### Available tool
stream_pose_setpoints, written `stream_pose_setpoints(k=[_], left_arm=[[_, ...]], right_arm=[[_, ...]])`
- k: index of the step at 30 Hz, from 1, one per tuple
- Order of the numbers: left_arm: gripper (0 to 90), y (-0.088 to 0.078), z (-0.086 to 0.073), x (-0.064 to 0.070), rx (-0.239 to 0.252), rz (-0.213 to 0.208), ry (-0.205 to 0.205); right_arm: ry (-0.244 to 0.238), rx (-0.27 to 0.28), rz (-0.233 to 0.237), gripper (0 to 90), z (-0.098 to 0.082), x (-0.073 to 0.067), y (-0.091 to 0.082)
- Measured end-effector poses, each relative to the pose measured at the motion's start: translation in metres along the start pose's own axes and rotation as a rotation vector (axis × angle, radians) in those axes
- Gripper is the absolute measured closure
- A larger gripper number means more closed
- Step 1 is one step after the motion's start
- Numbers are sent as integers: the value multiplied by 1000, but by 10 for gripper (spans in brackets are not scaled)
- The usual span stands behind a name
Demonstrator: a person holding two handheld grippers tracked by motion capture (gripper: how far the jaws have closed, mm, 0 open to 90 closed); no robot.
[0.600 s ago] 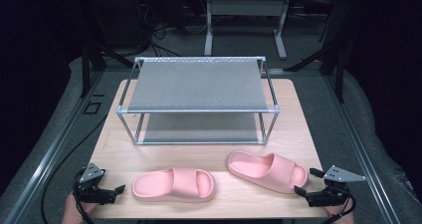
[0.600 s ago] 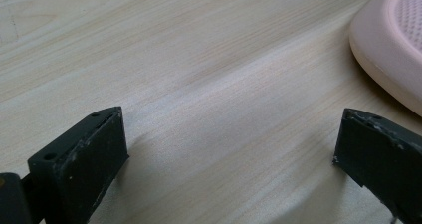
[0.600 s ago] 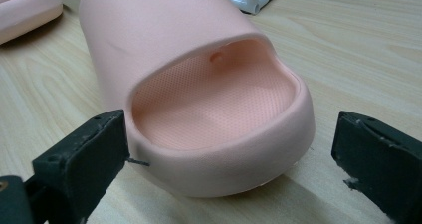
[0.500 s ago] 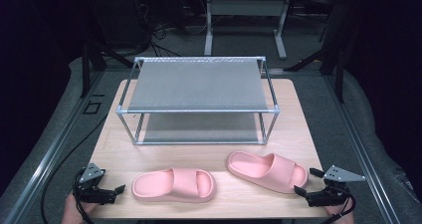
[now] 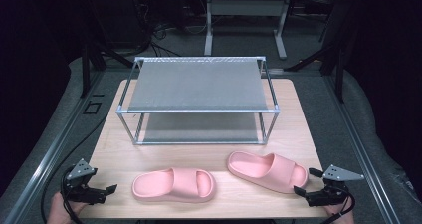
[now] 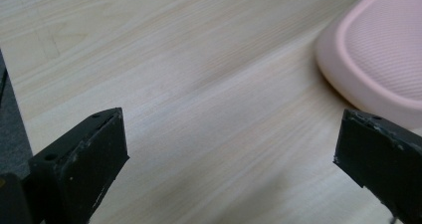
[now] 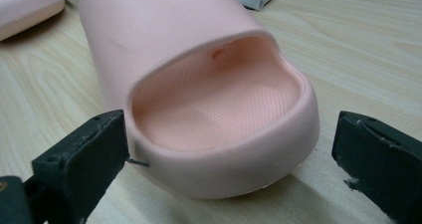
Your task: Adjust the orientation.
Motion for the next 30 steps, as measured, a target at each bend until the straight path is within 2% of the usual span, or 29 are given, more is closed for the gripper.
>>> stream_pose_setpoints(k=[3, 8, 10, 16, 19, 22, 25, 27, 30], left_arm=[[0, -8, 9, 3, -9, -15, 22], [0, -19, 40, 25, -46, -60, 127], [0, -18, 55, 36, -50, -97, 174], [0, -2, 86, 71, -108, -211, 266], [0, 10, 100, 91, -155, -257, 334], [0, 21, 109, 109, -207, -311, 376], [0, 35, 116, 126, -283, -326, 440], [1, 40, 119, 137, -308, -337, 467], [101, 46, 121, 146, -326, -342, 488]], right_arm=[[-2, -3, -3, 9, 0, 0, 0], [-4, -15, -7, 9, 1, 0, 1], [-5, -13, -6, 10, 1, 0, 1], [-10, -23, -7, 13, 1, -1, 2], [-12, -28, -6, 13, 1, -1, 2], [-9, -21, -4, 14, 1, -1, 2], [-5, -28, 1, 13, 1, 0, 2], [-12, -35, -8, 13, 1, -1, 3], [-16, -36, -10, 13, 1, -2, 3]])
Point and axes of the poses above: each handheld gripper's, and its own axes: y roughly forward along the jaws, z roughly out of its top, x roughly to its right, the point moved 1 cm from there along y, roughly forward along the jaws
